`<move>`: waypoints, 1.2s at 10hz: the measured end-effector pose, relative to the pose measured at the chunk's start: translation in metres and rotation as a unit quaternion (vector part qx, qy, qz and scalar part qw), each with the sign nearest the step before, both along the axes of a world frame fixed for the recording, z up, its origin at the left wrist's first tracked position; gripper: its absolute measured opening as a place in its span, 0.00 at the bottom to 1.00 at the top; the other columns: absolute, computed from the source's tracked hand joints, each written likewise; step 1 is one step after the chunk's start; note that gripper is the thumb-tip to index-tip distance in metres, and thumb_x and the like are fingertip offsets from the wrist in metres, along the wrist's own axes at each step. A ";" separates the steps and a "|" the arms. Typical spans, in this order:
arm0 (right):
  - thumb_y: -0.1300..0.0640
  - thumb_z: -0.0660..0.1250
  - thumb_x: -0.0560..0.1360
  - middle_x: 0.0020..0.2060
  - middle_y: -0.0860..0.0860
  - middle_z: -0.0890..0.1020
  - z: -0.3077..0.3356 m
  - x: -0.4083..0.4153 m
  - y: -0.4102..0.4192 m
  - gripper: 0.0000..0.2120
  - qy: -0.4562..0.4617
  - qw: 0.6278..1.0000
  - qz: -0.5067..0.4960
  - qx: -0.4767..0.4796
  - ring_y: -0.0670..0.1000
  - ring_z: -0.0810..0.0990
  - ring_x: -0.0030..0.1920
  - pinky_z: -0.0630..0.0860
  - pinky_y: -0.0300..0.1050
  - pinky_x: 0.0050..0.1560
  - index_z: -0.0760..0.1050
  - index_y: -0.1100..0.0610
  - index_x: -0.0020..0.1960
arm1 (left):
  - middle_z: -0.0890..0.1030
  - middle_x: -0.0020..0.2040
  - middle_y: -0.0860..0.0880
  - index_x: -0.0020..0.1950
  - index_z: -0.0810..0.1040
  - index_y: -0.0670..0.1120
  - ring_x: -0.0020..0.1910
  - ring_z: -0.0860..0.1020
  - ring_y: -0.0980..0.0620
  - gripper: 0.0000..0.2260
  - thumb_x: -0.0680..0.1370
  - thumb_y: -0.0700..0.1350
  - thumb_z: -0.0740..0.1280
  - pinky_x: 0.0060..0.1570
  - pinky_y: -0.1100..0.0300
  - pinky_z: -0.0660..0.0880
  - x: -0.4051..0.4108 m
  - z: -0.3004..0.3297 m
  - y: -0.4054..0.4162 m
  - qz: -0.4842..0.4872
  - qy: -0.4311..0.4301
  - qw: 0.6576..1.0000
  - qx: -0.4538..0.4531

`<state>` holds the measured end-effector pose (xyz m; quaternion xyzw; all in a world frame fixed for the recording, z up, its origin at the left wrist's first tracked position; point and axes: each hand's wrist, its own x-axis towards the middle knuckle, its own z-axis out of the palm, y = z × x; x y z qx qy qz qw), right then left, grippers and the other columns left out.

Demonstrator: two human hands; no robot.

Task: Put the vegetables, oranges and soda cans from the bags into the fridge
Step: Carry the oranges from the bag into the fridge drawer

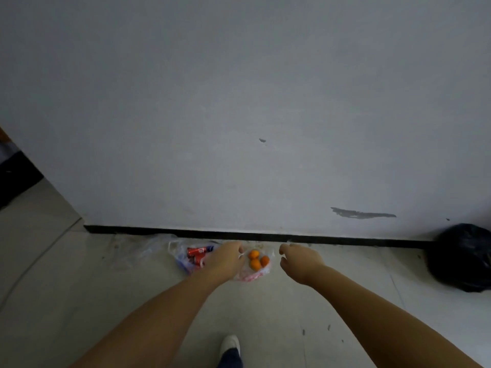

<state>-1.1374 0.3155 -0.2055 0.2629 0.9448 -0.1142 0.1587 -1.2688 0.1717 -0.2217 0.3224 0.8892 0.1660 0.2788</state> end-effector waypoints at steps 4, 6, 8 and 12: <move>0.52 0.53 0.80 0.57 0.52 0.77 -0.168 -0.098 0.142 0.15 -0.086 0.991 -0.043 -0.097 0.53 0.78 0.53 0.72 0.43 0.48 0.69 0.53 0.63 | 0.79 0.47 0.48 0.52 0.75 0.46 0.47 0.77 0.49 0.06 0.78 0.44 0.60 0.48 0.55 0.75 -0.110 -0.158 0.138 -0.017 -0.100 0.994 -0.052; 0.55 0.53 0.80 0.59 0.53 0.75 -0.385 -0.146 0.192 0.15 -0.107 0.983 -0.052 -0.138 0.53 0.76 0.56 0.74 0.45 0.52 0.70 0.54 0.64 | 0.79 0.50 0.44 0.48 0.73 0.45 0.51 0.77 0.47 0.05 0.79 0.43 0.58 0.48 0.57 0.71 -0.130 -0.380 0.185 0.021 -0.131 0.988 -0.075; 0.57 0.54 0.81 0.64 0.54 0.72 -0.575 -0.205 0.216 0.17 -0.019 0.977 -0.062 -0.201 0.56 0.72 0.64 0.70 0.48 0.60 0.66 0.55 0.69 | 0.77 0.57 0.45 0.58 0.75 0.42 0.55 0.76 0.54 0.12 0.81 0.45 0.57 0.52 0.67 0.68 -0.153 -0.550 0.230 -0.023 -0.079 0.996 -0.034; 0.54 0.65 0.75 0.71 0.57 0.62 -0.755 -0.225 0.255 0.25 -0.126 0.990 0.062 0.027 0.61 0.63 0.69 0.69 0.55 0.63 0.62 0.52 0.70 | 0.68 0.66 0.41 0.68 0.65 0.44 0.66 0.65 0.41 0.18 0.80 0.48 0.55 0.60 0.50 0.66 -0.195 -0.722 0.291 -0.381 0.142 0.906 -0.122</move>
